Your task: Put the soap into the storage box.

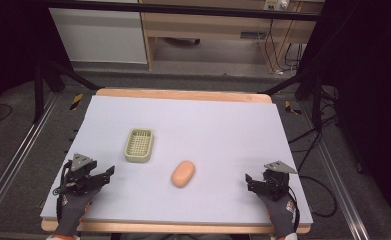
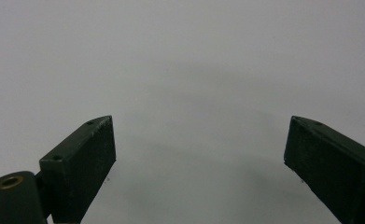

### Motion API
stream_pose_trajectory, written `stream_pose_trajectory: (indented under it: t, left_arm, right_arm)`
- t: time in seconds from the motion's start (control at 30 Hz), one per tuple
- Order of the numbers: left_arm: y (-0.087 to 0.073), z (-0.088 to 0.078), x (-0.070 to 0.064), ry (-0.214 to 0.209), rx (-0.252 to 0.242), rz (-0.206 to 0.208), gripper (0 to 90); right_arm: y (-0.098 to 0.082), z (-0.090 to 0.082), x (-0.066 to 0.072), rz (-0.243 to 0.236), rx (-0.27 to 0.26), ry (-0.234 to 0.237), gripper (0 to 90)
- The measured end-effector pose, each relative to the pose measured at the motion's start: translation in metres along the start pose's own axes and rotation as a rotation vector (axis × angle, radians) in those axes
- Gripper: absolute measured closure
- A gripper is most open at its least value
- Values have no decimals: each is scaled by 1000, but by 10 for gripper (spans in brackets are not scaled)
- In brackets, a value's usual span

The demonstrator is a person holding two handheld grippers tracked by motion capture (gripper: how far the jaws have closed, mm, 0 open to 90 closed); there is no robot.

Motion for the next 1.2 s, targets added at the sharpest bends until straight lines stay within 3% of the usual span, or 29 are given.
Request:
stream_pose_trajectory:
  t: [0.47, 1.2]
  left_arm:
    - [-1, -4, -35, -78, 19, 54, 289]
    - [5, -7, -73, -134, 31, 136, 251]
  right_arm:
    - [-1, -1, -1, -1, 8, -14, 80]
    - [3, -4, 0, 1, -16, -20, 76]
Point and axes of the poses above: each handheld gripper's, and its own axes: z roughly forward along the jaws, y roughly out of its top, x roughly to its left, the point moved 10 cm from there along z, roughly forward along the jaws, and after that the axes turned 9 degrees about -z, right-handed, at the moved point
